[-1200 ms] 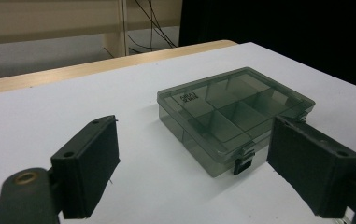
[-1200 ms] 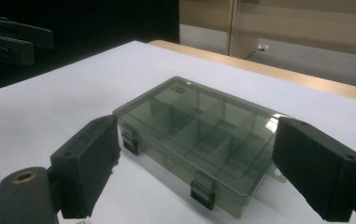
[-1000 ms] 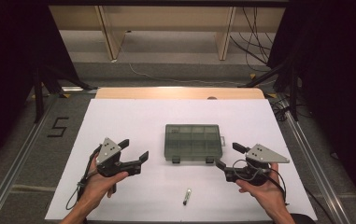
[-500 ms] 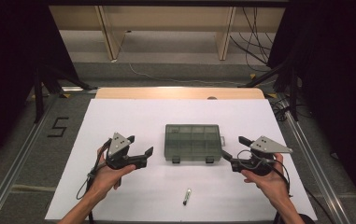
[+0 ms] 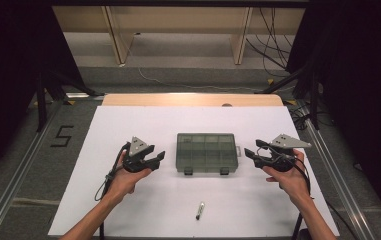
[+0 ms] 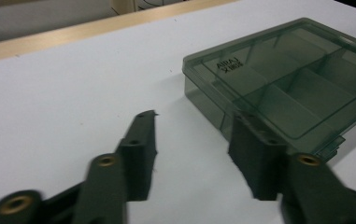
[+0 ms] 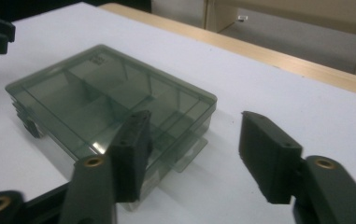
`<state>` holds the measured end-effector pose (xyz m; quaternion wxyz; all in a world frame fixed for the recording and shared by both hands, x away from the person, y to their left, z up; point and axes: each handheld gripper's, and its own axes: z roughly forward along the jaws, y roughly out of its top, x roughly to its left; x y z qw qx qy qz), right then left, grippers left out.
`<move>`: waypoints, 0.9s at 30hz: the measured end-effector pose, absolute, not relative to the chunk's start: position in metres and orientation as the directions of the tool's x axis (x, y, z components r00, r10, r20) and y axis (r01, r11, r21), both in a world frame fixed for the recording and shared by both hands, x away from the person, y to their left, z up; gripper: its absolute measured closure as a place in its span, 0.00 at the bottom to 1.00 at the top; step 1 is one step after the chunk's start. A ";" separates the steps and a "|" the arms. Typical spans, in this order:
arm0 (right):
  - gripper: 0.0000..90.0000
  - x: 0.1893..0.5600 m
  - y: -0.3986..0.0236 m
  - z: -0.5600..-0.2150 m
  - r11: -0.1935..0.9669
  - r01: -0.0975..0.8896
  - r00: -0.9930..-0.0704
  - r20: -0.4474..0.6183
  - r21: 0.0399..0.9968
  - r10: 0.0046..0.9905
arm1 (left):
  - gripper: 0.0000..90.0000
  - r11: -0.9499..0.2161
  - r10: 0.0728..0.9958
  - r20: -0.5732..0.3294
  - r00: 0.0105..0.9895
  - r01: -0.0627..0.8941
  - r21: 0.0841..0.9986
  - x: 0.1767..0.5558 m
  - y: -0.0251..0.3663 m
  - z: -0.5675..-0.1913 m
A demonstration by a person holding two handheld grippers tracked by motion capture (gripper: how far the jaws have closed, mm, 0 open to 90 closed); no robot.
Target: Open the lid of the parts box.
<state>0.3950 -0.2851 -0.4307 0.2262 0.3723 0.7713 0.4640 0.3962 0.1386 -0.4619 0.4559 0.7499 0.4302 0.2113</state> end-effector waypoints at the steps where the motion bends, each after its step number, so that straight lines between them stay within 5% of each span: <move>1: 0.55 0.397 -0.285 -0.431 0.303 0.373 -0.626 -0.003 0.877 0.780 | 0.66 -0.220 0.838 -0.072 0.541 0.455 0.863 0.398 0.138 -0.463; 7: 0.72 0.407 -0.284 -0.437 0.352 0.391 -0.661 -0.007 0.850 0.751 | 0.70 -0.270 0.826 -0.041 0.562 0.459 0.847 0.408 0.134 -0.468; 8: 0.78 0.411 -0.285 -0.441 0.379 0.397 -0.669 -0.019 0.836 0.743 | 0.77 -0.561 0.725 0.322 0.608 0.251 0.789 0.428 0.151 -0.459; 14: 0.89 0.417 -0.284 -0.448 0.429 0.406 -0.698 -0.029 0.807 0.716 | 0.96 -0.548 0.719 0.268 0.642 0.286 0.786 0.432 0.144 -0.468; 19: 0.93 0.421 -0.281 -0.455 0.471 0.410 -0.727 -0.033 0.781 0.686 | 0.98 -0.532 0.725 0.222 0.652 0.325 0.782 0.430 0.132 -0.475; 20: 0.94 0.422 -0.280 -0.457 0.489 0.412 -0.735 -0.036 0.769 0.677 | 0.98 -0.567 0.715 0.292 0.635 0.283 0.773 0.432 0.132 -0.473; 24: 0.95 0.423 -0.278 -0.460 0.518 0.407 -0.752 -0.046 0.753 0.658 | 0.99 -0.572 0.688 0.256 0.679 0.291 0.767 0.432 0.127 -0.477; 25: 0.96 0.424 -0.277 -0.462 0.533 0.412 -0.761 -0.043 0.739 0.648 | 0.99 -0.594 0.690 0.311 0.654 0.265 0.760 0.433 0.128 -0.476; 27: 0.97 0.424 -0.276 -0.463 0.546 0.411 -0.767 -0.046 0.730 0.640 | 0.99 -0.660 0.563 0.319 0.762 0.182 0.729 0.442 0.128 -0.476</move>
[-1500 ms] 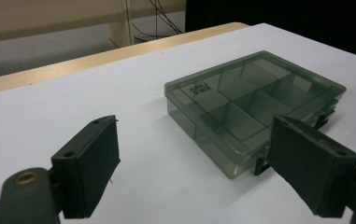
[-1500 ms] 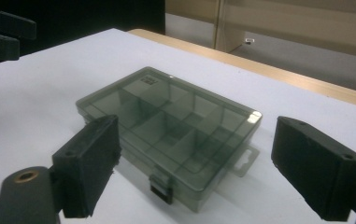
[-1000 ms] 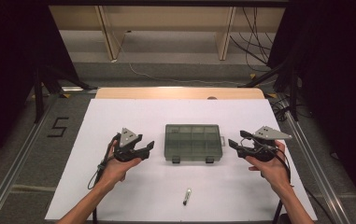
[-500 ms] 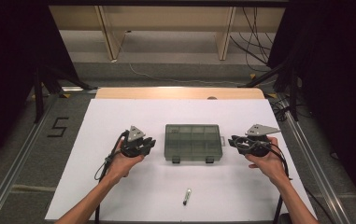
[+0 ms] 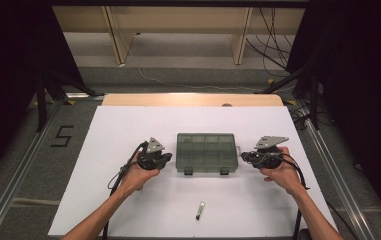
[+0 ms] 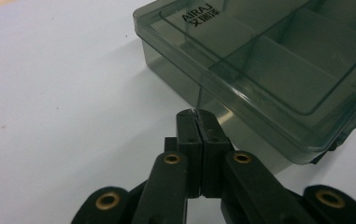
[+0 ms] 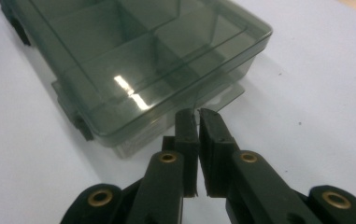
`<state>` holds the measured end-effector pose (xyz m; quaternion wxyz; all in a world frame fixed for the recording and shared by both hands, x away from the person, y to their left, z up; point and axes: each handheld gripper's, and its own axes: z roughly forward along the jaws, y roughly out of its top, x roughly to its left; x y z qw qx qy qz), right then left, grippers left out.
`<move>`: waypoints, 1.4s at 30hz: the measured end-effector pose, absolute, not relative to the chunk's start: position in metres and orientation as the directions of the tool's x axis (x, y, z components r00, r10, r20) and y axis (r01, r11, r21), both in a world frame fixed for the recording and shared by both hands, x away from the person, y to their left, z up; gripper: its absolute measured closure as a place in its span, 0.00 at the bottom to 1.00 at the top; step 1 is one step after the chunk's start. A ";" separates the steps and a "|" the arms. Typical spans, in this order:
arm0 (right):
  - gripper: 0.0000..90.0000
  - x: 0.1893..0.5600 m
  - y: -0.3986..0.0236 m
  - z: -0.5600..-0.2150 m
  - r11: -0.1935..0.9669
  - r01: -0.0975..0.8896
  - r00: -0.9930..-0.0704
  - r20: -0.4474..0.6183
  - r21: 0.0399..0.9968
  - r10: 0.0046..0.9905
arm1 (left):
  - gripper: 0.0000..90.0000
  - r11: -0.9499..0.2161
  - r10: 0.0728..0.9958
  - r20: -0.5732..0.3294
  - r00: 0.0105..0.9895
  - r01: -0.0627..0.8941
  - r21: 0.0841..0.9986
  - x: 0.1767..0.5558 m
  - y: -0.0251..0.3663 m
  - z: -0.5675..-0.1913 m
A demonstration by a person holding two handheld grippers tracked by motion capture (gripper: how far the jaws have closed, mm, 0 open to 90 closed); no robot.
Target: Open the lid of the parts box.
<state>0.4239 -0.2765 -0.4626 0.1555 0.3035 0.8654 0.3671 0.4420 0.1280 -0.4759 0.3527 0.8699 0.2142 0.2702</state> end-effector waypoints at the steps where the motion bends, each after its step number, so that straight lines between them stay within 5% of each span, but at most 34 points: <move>1: 0.97 0.425 -0.276 -0.464 0.560 0.400 -0.774 -0.059 0.726 0.630 | 0.99 -0.664 0.550 0.318 0.772 0.174 0.727 0.443 0.128 -0.477; 15: 1.00 0.423 -0.268 -0.468 0.615 0.359 -0.822 -0.074 0.702 0.564 | 1.00 -0.680 0.516 0.321 0.794 0.151 0.717 0.438 0.119 -0.476; 16: 1.00 0.423 -0.268 -0.468 0.613 0.359 -0.823 -0.071 0.703 0.563 | 1.00 -0.613 0.549 0.191 0.814 0.237 0.753 0.432 0.115 -0.481; 17: 1.00 0.423 -0.268 -0.468 0.614 0.362 -0.824 -0.068 0.701 0.563 | 1.00 -0.443 0.691 -0.017 0.723 0.442 0.780 0.415 0.106 -0.487; 42: 1.00 0.423 -0.267 -0.466 0.573 0.361 -0.812 -0.055 0.736 0.582 | 1.00 -0.446 0.694 0.003 0.720 0.427 0.787 0.413 0.102 -0.481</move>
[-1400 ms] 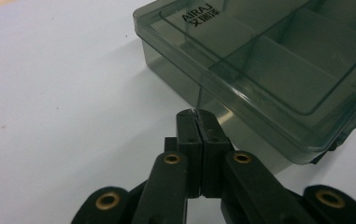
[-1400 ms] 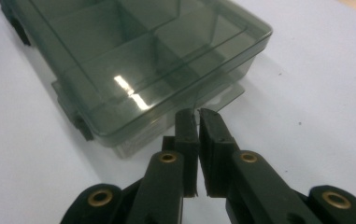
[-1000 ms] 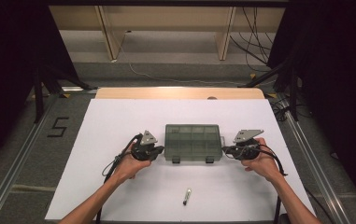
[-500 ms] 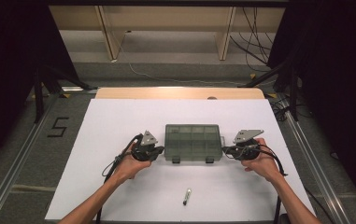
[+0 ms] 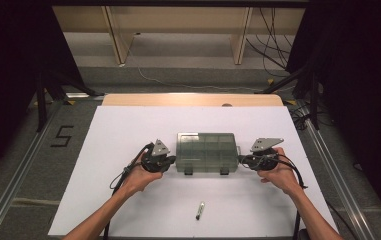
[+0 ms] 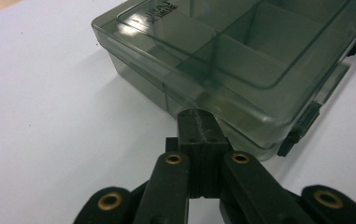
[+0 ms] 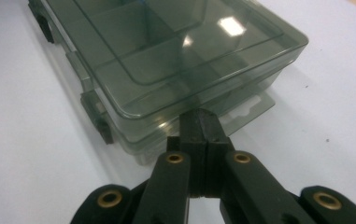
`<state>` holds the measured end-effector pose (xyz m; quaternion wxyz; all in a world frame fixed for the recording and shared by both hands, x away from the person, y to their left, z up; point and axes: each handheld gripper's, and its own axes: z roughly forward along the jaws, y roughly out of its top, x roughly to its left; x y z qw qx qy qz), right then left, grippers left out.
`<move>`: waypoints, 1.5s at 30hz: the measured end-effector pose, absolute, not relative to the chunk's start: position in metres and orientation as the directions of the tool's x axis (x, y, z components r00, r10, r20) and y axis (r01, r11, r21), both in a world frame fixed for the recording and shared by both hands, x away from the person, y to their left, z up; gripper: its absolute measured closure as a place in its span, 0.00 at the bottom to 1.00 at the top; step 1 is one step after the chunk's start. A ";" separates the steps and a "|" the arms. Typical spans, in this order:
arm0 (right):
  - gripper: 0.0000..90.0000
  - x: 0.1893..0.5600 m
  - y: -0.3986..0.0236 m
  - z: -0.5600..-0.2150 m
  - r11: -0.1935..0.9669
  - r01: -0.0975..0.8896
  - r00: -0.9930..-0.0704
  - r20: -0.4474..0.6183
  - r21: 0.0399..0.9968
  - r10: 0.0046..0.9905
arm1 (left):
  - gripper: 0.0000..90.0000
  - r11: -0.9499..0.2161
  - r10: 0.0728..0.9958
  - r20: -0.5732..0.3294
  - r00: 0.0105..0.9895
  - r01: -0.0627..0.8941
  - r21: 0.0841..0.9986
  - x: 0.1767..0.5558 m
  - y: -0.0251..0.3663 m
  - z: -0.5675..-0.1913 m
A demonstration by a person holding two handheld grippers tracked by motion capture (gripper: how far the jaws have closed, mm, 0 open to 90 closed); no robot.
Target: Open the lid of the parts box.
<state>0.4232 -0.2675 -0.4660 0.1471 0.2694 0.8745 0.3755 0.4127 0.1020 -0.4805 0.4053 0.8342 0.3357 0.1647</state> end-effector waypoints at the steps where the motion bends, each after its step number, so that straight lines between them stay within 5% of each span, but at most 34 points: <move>1: 1.00 0.423 -0.267 -0.464 0.566 0.354 -0.809 -0.060 0.745 0.585 | 1.00 -0.439 0.693 -0.006 0.720 0.429 0.789 0.412 0.102 -0.479; 27: 1.00 0.445 -0.260 -0.443 0.437 0.250 -0.765 -0.100 0.864 0.636 | 1.00 -0.307 0.733 -0.006 0.680 0.339 0.889 0.430 0.092 -0.445; 45: 1.00 0.452 -0.259 -0.438 0.422 0.269 -0.752 -0.085 0.866 0.654 | 1.00 -0.284 0.753 -0.003 0.658 0.329 0.900 0.436 0.095 -0.438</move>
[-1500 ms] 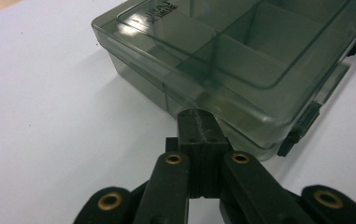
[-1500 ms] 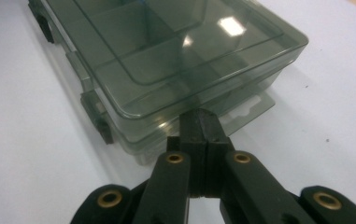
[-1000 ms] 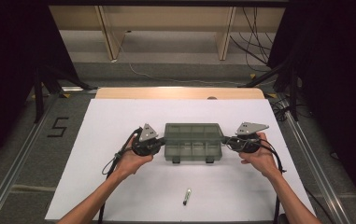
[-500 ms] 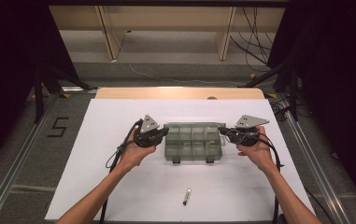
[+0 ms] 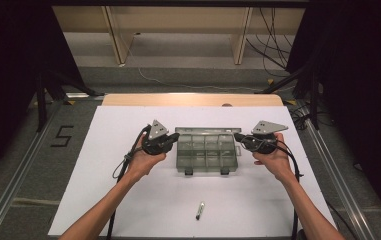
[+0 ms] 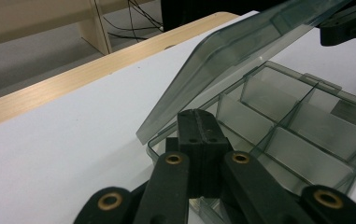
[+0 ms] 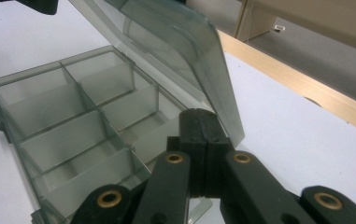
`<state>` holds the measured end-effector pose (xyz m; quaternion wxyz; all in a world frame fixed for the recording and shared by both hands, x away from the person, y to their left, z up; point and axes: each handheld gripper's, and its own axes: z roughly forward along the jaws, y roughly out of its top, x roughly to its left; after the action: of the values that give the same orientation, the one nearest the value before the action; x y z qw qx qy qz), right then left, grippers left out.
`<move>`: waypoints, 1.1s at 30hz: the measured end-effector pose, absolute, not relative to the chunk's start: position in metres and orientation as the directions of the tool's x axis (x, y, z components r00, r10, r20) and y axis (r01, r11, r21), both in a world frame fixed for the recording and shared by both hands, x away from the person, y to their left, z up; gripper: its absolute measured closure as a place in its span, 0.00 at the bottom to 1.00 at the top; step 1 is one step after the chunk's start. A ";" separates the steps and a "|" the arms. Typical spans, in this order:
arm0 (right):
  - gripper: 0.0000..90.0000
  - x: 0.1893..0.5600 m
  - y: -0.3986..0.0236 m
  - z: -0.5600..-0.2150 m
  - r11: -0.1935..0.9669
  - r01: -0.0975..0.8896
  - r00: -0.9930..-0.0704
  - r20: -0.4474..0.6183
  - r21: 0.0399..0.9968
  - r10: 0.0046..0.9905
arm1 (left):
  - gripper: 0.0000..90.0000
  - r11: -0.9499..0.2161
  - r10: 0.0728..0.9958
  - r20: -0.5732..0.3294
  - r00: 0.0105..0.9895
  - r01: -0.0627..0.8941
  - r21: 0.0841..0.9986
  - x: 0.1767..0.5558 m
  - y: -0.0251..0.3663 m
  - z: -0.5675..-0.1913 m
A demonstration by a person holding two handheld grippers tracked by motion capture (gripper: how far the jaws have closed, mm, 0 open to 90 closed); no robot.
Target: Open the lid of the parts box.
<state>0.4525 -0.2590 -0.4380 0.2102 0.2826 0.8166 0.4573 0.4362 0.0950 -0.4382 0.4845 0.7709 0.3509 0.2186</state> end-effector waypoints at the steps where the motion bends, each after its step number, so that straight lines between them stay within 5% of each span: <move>1: 1.00 0.452 -0.260 -0.438 0.415 0.274 -0.754 -0.074 0.867 0.653 | 1.00 -0.285 0.753 -0.002 0.658 0.329 0.900 0.436 0.095 -0.438; 10: 0.95 0.447 -0.277 -0.431 0.383 0.301 -0.743 -0.037 0.874 0.668 | 1.00 -0.275 0.757 -0.005 0.653 0.326 0.905 0.436 0.096 -0.433; 13: 0.84 0.448 -0.282 -0.433 0.384 0.318 -0.740 -0.026 0.867 0.672 | 1.00 -0.276 0.758 -0.004 0.653 0.326 0.904 0.436 0.096 -0.433; 15: 0.64 0.452 -0.281 -0.434 0.383 0.328 -0.730 -0.026 0.864 0.683 | 1.00 -0.274 0.759 -0.005 0.651 0.326 0.905 0.436 0.097 -0.433; 21: 0.39 0.461 -0.272 -0.434 0.360 0.334 -0.713 -0.017 0.871 0.701 | 1.00 -0.269 0.762 -0.010 0.648 0.331 0.905 0.437 0.097 -0.433; 26: 0.42 0.471 -0.265 -0.435 0.378 0.303 -0.721 -0.049 0.875 0.691 | 0.99 -0.291 0.759 0.002 0.651 0.336 0.895 0.436 0.099 -0.434; 30: 0.64 0.476 -0.262 -0.433 0.393 0.275 -0.727 -0.078 0.877 0.682 | 0.97 -0.300 0.759 -0.004 0.651 0.355 0.886 0.436 0.099 -0.436; 33: 0.72 0.477 -0.261 -0.433 0.389 0.271 -0.726 -0.078 0.880 0.683 | 0.92 -0.283 0.774 -0.041 0.632 0.402 0.871 0.434 0.097 -0.442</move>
<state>0.4766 -0.2612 -0.4332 0.2208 0.2969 0.8037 0.4660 0.4340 0.0966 -0.4420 0.4638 0.7753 0.3790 0.2005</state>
